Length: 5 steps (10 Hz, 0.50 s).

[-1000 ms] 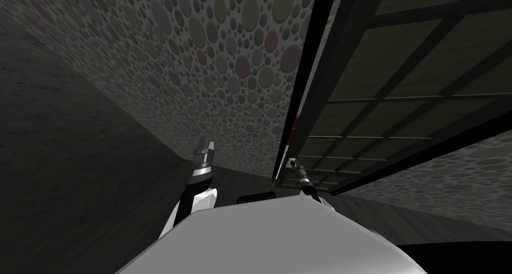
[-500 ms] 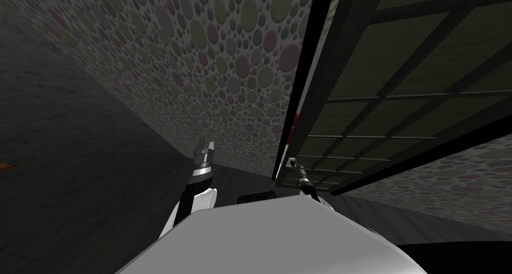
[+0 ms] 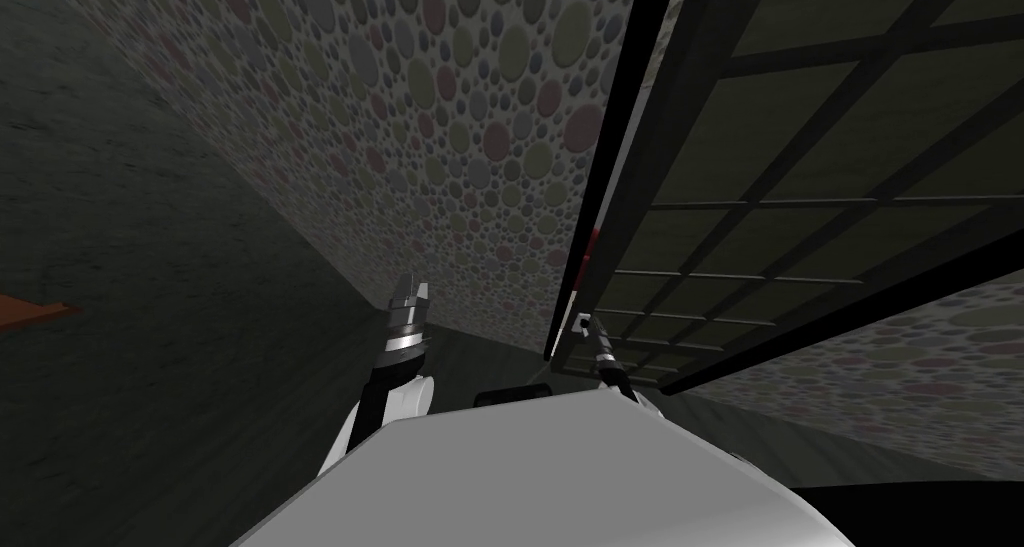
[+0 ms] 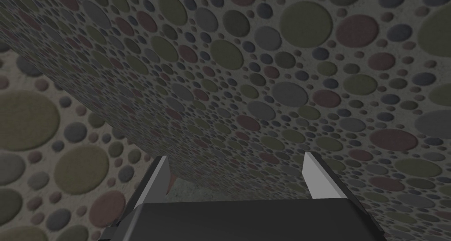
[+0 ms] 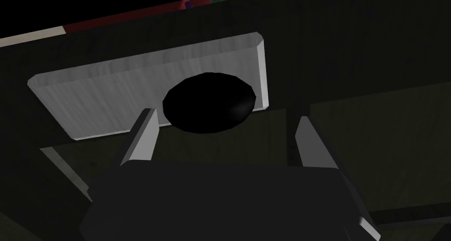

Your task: Pull the door open

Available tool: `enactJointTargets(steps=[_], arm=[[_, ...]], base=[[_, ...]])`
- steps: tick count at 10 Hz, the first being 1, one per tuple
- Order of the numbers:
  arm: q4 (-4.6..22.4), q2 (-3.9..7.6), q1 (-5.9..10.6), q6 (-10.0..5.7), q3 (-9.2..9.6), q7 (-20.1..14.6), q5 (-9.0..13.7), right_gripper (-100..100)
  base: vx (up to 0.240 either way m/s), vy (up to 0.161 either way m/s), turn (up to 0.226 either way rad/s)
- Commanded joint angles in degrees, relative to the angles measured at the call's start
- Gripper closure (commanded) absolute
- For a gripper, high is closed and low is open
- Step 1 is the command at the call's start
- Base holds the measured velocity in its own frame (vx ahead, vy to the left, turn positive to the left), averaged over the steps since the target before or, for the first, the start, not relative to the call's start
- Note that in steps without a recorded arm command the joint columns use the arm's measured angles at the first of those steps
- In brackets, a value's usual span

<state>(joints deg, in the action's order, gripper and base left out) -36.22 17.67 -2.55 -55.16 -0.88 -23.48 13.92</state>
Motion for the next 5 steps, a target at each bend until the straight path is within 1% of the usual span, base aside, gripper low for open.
enactJointTargets(steps=[1, 2, 3, 5], arm=[[-0.08, -0.25, 0.19, 0.23, 0.46, -2.85, 0.91, -100], [-0.30, -0.45, 0.28, 0.44, 0.78, -4.47, 1.64, -100], [-0.30, -0.45, 0.28, 0.44, 0.78, -4.88, 1.64, -100], [-0.76, -0.87, 0.50, 0.89, 1.49, -8.55, 3.23, -100]], base=[[-0.070, 0.014, 0.025], [-0.080, -0.007, 0.028], [-0.048, -0.015, 0.010], [-0.049, -0.015, 0.029]])
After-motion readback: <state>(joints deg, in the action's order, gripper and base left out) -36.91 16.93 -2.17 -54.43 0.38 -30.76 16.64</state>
